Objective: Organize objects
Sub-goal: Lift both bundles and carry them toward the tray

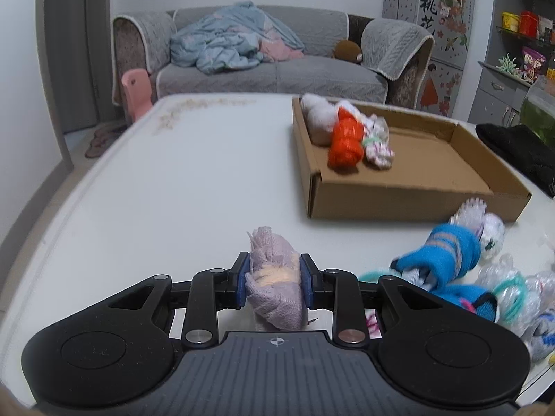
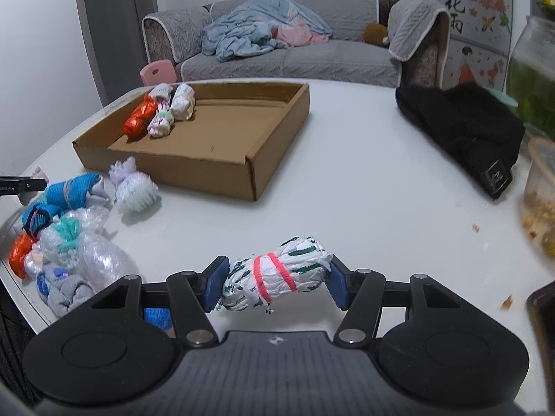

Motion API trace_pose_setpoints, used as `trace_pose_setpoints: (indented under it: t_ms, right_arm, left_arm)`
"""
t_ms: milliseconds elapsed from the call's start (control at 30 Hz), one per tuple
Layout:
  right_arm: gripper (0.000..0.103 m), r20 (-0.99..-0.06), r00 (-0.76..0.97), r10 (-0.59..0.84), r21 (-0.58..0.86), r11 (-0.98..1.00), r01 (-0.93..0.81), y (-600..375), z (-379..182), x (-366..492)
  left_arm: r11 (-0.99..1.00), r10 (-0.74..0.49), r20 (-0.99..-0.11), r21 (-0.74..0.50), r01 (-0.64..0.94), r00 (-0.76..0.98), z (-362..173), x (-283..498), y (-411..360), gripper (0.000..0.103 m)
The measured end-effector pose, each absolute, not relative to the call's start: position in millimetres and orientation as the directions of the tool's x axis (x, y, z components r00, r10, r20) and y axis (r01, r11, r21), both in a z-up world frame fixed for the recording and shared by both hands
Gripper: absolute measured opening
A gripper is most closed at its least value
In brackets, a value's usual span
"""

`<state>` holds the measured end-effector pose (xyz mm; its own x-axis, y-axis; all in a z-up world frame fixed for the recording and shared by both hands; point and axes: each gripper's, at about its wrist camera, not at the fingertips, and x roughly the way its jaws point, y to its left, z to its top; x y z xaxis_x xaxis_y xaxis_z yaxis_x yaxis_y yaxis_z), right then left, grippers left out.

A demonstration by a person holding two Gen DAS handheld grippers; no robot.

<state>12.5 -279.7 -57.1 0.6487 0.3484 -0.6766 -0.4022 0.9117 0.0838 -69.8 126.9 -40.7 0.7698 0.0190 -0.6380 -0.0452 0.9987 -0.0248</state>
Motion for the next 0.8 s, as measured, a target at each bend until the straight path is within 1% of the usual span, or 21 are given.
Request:
trace_pose_setpoints:
  t_ms: [167, 367, 600, 800]
  right_arm:
    - [0.055, -0.655, 0.672, 0.345, 0.068, 0.913, -0.402, -281, -43, 19]
    - [0.056, -0.615, 0.705, 0.354, 0.028, 0.903, -0.429, -266, -18, 29]
    - [0.056, -0.546, 0.731, 0.409, -0.006, 0.871, -0.492, -235, 20, 47]
    - [0.056, -0.476, 0.726, 0.497, -0.019, 0.819, -0.573, -195, 53, 64]
  left_arm:
    - [0.999, 0.021, -0.612, -0.013, -0.037, 0.791, -18, -65, 128, 0.035]
    - [1.0, 0.016, -0.566, 0.028, -0.001, 0.824, 15, -49, 121, 0.035]
    - [0.995, 0.003, -0.515, 0.089, 0.051, 0.857, 57, -21, 105, 0.035]
    - [0.99, -0.025, -0.481, 0.109, 0.088, 0.876, 82, 7, 88, 0.035]
